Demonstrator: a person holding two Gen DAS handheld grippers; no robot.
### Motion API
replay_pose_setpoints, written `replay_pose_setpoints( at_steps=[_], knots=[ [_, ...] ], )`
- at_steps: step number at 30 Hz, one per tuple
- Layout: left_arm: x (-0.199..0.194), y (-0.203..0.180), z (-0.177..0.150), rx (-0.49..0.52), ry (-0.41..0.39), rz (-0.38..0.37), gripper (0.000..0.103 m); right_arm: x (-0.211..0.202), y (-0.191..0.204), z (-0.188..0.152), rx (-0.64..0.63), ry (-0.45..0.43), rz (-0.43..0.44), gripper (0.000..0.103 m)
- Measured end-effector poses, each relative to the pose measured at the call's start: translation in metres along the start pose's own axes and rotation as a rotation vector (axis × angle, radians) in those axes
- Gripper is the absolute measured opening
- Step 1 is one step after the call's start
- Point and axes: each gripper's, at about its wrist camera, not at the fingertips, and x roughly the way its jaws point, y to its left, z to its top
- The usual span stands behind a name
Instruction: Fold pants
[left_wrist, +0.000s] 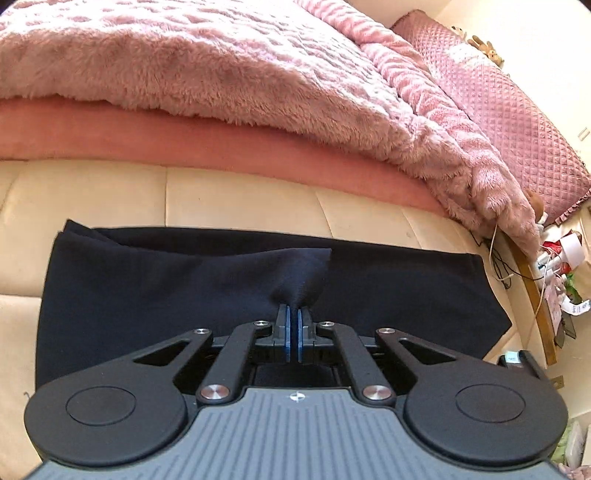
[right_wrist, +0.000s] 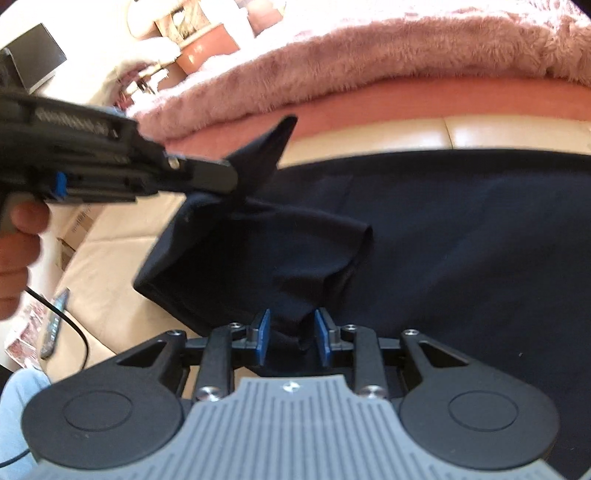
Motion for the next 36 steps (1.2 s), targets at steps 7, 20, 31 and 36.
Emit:
replay_pose_setpoints(
  at_steps=[7, 20, 31, 36],
  knots=[
    [0.020, -0.005, -0.008, 0.051, 0.086, 0.013, 0.002, -0.009, 0.001, -0.007, -0.013, -0.001, 0.018, 0.000],
    [0.065, 0.020, -0.032, -0.123, 0.179, -0.076, 0.009, 0.000, 0.002, -0.009, -0.016, 0.039, -0.011, 0.000],
    [0.009, 0.036, -0.036, -0.033, 0.042, 0.056, 0.010, -0.027, -0.017, 0.007, 0.168, -0.043, 0.039, 0.031],
    [0.002, 0.055, -0.044, -0.026, 0.025, 0.126, 0.010, -0.005, -0.036, 0.015, 0.332, -0.040, 0.072, 0.031]
  ],
)
